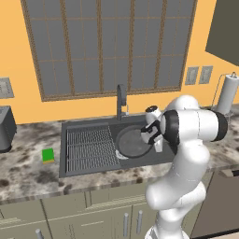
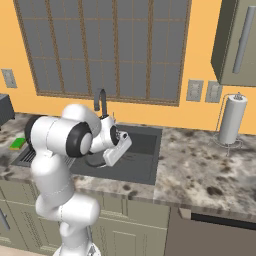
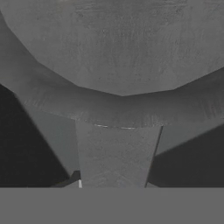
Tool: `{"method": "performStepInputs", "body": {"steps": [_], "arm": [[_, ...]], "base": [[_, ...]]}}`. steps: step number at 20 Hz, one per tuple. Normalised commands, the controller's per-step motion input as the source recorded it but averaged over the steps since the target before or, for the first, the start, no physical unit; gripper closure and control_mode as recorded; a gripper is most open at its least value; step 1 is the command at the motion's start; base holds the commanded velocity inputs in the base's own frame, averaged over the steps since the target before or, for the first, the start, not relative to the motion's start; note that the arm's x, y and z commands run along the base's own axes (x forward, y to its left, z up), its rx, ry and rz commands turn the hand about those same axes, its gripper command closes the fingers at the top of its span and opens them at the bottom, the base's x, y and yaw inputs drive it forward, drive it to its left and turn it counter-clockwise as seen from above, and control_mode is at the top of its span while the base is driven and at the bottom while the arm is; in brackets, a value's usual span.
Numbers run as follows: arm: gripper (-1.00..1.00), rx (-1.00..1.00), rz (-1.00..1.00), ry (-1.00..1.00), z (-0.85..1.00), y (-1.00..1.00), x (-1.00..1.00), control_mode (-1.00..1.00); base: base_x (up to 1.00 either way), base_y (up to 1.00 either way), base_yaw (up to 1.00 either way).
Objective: Pick the pan and sponge and place them into the sink. Then turn on the water.
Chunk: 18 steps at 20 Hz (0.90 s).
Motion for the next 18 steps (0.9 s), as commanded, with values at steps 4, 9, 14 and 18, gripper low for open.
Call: {"method": "performStepInputs", "body": {"steps": [4,9,14,18], "arm": [[1.00,-0.01,0.00,0.13,-0.18,0.06,0.24,-1.00],[1.00,-0.01,0.00,0.09,-0.13,0.00,0.15,-1.00],[1.00,-0.01,0.00,0.04,-0.14,0.00,0.13,-1.00],[1.00,0.00,0.00,0.04,-0.23,0.01,0.04,-1.00]], "base": [[0.00,0.00,0.00],[0.00,0.00,0.00],[0.00,0.00,0.00],[0.00,0.00,0.00]]}}
